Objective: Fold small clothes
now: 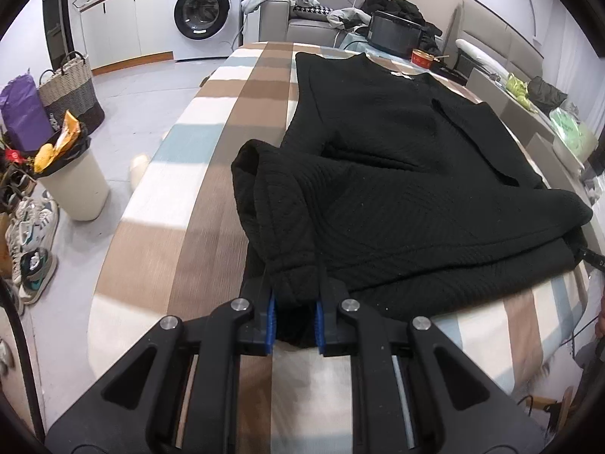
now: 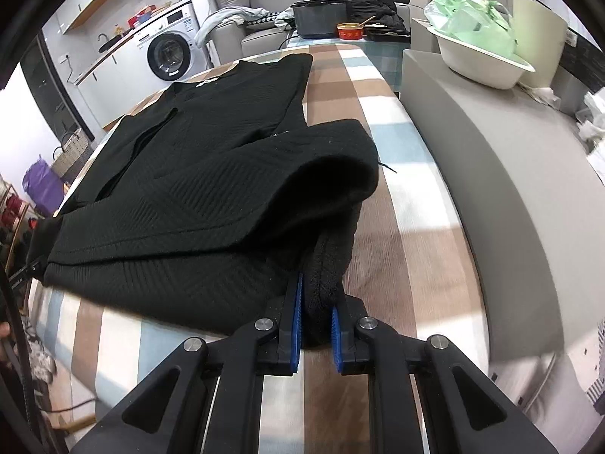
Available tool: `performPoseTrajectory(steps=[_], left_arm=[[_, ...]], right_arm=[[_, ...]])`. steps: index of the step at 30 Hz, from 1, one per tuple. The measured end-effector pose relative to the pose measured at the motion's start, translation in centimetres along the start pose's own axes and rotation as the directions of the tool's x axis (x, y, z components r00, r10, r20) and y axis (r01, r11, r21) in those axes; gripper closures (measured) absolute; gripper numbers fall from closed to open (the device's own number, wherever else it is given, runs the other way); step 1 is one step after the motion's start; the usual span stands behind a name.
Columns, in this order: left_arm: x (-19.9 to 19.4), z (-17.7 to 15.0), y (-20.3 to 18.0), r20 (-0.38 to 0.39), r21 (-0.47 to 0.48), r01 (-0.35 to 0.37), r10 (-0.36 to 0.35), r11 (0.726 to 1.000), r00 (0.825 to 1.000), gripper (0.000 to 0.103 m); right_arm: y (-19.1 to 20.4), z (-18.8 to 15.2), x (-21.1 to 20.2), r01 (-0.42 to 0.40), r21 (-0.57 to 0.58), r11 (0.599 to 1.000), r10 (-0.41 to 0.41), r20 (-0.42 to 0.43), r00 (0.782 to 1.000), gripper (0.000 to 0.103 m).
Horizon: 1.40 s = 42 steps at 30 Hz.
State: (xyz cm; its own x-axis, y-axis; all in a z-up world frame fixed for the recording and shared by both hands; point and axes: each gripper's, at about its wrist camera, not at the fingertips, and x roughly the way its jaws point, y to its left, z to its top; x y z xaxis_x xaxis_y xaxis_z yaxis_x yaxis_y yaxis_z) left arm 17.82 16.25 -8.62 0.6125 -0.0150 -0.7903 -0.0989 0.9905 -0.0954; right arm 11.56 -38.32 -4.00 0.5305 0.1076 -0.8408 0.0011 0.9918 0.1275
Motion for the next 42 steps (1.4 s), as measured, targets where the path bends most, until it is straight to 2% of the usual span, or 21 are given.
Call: performPoseTrajectory(steps=[5, 12, 25, 27, 30, 34, 35, 39, 40, 42], left_arm=[[-2.4, -2.4, -1.4, -0.01, 0.014, -0.075, 0.075, 0.997, 0.997, 0.091], [-3.7, -3.5, -2.7, 0.001, -0.001, -0.159, 0.159, 0.987, 0.987, 0.091], [-3.5, -2.9, -2.1, 0.019, 0.031, -0.154, 0.153, 0.988, 0.988, 0.089], [-3.6, -2.8, -1.9, 0.015, 0.025, -0.152, 0.152, 0.988, 0.988, 0.084], [-4.5, -2.8, -0.9, 0.029, -0.015, -0.113, 0.113, 0.993, 0.993, 0.078], [-6.6, -2.6, 0.8, 0.066, -0.087, -0.072, 0.078, 0.994, 0.995, 0.049], [-7.2, -2.5, 1.2, 0.078, -0.103, -0.059, 0.067, 0.993, 0.995, 0.046], [-8.7, -2.2, 2.3, 0.096, -0.147, 0.046, -0.032, 0.988, 0.995, 0.032], [-8.6, -2.1, 2.3, 0.087, -0.156, 0.067, -0.054, 0.985, 0.995, 0.031], [-8.0, -1.9, 1.7, 0.055, -0.166, 0.076, -0.068, 0.983, 0.996, 0.031]], right_arm=[[-0.5, -2.6, -1.6, -0.019, -0.037, 0.999, 0.018, -0.009, 1.0, 0.09], [-0.4, -2.6, -1.4, -0.017, -0.073, 0.997, 0.016, -0.013, 1.0, 0.09], [0.3, -2.9, -2.2, 0.035, -0.056, 0.998, -0.035, -0.013, 0.999, 0.087], [0.1, -2.9, -2.3, 0.043, -0.049, 0.998, -0.044, -0.01, 0.999, 0.085], [-0.2, -2.7, -3.1, 0.051, -0.03, 0.998, -0.051, 0.003, 0.999, 0.08], [-0.7, -2.2, -5.0, 0.074, 0.001, 0.997, -0.074, 0.069, 0.995, 0.064], [-1.0, -2.1, -5.7, 0.072, 0.019, 0.997, -0.073, 0.095, 0.993, 0.059], [-1.9, -1.7, -7.5, 0.009, 0.08, 0.997, -0.023, 0.177, 0.984, 0.056], [-2.2, -1.5, -7.5, -0.012, 0.096, 0.995, -0.005, 0.184, 0.983, 0.052], [-2.5, -1.3, -7.2, -0.056, 0.116, 0.992, 0.033, 0.19, 0.981, 0.052]])
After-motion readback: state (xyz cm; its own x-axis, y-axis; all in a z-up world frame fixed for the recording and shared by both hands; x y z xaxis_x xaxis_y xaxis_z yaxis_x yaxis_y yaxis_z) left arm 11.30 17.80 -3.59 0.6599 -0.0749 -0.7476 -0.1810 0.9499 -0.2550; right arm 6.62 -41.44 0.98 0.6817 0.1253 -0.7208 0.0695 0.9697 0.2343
